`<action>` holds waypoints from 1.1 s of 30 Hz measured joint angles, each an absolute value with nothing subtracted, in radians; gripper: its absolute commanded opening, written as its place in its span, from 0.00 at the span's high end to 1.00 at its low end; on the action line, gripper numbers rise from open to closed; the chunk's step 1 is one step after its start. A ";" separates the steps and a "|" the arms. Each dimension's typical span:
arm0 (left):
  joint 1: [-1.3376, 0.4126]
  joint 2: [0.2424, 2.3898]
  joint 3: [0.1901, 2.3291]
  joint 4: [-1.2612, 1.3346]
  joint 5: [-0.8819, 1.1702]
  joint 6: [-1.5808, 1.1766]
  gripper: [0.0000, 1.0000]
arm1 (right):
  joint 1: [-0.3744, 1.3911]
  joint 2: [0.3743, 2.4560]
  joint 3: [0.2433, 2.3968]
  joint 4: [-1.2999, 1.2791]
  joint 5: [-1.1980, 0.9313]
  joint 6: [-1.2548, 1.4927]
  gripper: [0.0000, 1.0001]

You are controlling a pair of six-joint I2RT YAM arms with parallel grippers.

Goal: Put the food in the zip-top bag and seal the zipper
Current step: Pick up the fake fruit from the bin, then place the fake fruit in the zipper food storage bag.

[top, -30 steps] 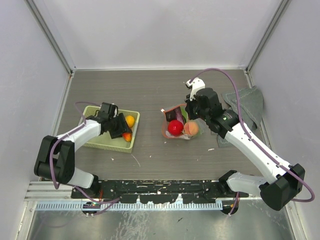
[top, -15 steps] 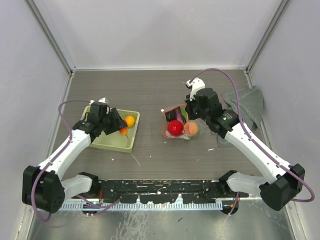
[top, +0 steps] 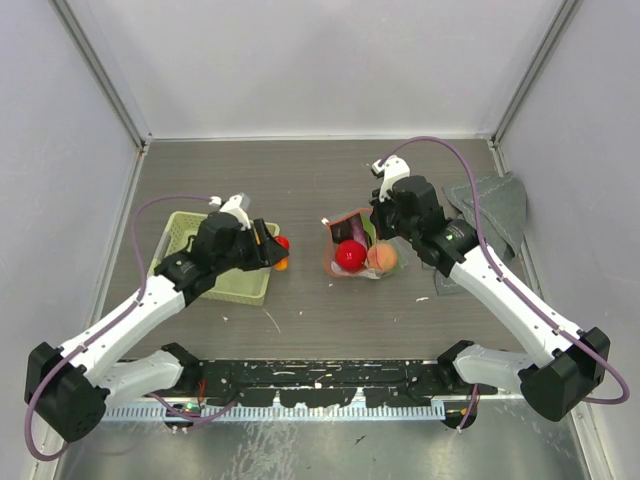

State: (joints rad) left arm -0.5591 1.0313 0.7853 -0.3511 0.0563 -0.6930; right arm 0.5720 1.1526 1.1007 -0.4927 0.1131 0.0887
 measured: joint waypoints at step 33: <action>-0.891 1.521 1.076 0.011 -0.090 -0.827 0.56 | 0.572 1.155 1.101 -0.492 0.094 0.089 1.00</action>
State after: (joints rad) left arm -0.8906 1.5208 1.0756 0.0113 -0.0902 -0.8268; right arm 0.5720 1.1545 1.1007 -0.4919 0.0944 0.0887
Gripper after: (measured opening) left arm 0.525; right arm 0.031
